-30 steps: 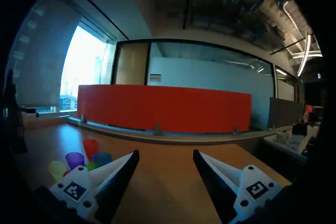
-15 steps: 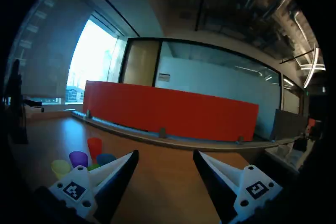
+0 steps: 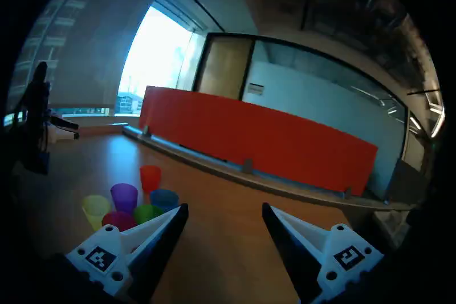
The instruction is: Pour water
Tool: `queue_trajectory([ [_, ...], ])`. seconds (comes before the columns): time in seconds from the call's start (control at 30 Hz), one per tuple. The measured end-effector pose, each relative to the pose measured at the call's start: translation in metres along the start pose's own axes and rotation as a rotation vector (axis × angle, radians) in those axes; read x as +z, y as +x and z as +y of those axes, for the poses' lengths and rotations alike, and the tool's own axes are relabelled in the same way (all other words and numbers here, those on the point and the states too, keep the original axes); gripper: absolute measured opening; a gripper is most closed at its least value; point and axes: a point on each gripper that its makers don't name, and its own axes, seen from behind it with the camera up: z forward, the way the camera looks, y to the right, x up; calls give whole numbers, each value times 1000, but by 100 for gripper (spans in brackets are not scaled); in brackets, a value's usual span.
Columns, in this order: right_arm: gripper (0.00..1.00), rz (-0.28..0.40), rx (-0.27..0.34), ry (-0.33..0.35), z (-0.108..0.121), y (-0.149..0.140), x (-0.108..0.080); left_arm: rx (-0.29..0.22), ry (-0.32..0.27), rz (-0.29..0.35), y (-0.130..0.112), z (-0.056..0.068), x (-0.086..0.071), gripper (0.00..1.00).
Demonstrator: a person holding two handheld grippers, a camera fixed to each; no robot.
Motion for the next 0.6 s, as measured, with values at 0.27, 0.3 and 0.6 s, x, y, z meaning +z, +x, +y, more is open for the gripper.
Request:
queue_trajectory([
  [0.27,100,-34,-53,92,-11,2,6,88,-76,-34,-1,14,6,96],
  [0.3,100,-41,-69,109,-14,1,7,102,-86,-39,-1,16,7,96],
  [0.6,100,-102,-188,248,-38,-12,15,189,-164,-75,-7,32,15,96],
])
